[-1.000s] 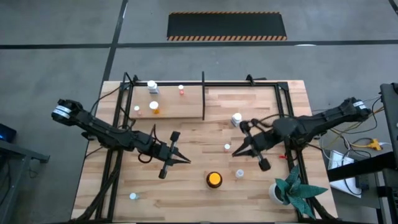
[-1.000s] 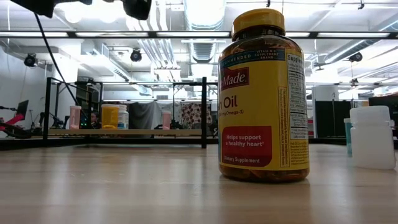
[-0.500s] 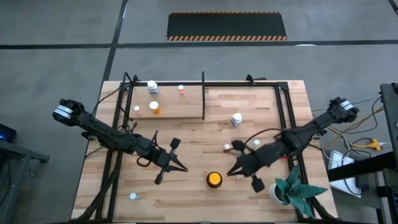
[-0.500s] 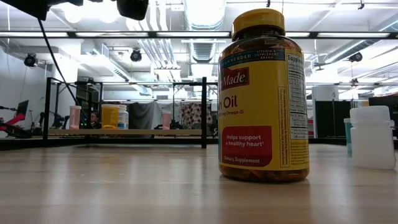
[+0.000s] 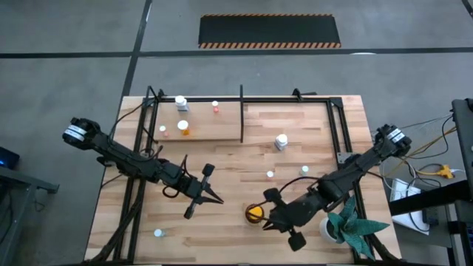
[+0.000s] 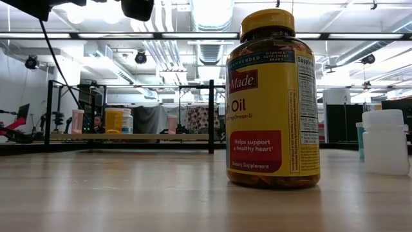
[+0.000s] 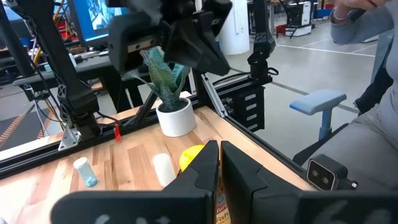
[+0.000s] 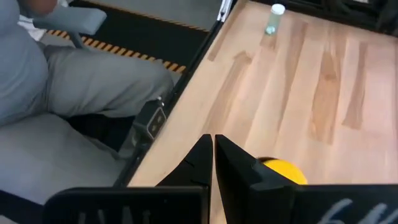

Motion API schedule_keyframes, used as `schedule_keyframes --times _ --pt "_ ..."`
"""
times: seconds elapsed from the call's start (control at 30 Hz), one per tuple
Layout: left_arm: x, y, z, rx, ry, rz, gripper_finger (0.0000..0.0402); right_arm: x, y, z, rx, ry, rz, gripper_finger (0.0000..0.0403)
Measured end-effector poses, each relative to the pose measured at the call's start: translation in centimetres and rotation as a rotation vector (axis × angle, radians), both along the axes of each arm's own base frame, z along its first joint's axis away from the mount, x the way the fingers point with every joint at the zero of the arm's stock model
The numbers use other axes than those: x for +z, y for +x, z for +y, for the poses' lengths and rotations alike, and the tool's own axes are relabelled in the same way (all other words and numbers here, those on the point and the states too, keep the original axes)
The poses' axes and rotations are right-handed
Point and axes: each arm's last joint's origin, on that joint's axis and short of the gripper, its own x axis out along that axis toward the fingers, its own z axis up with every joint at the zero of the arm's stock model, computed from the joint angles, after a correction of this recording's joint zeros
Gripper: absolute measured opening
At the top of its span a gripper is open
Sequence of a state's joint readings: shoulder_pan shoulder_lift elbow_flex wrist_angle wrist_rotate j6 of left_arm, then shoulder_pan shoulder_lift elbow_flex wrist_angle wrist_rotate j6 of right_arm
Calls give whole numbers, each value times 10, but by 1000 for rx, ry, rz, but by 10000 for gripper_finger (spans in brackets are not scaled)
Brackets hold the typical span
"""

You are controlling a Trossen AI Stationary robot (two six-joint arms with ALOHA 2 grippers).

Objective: Pick and place medicine bottles onto shelf by color
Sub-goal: Put the yellow pill bottle on the shelf

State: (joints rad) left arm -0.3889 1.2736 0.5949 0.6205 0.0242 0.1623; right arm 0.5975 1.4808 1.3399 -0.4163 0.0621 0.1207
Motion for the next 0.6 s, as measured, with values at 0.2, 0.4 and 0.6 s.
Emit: schedule_keyframes --times 0.2,0.4,0.6 --pt "0 0 0 1 0 0 0 -13 11 7 -27 8 49 18" --pt "0 0 0 1 0 -1 0 -20 20 11 -66 -36 51 99" --pt "0 0 0 1 -1 -3 0 -28 19 1 -251 -225 58 223"
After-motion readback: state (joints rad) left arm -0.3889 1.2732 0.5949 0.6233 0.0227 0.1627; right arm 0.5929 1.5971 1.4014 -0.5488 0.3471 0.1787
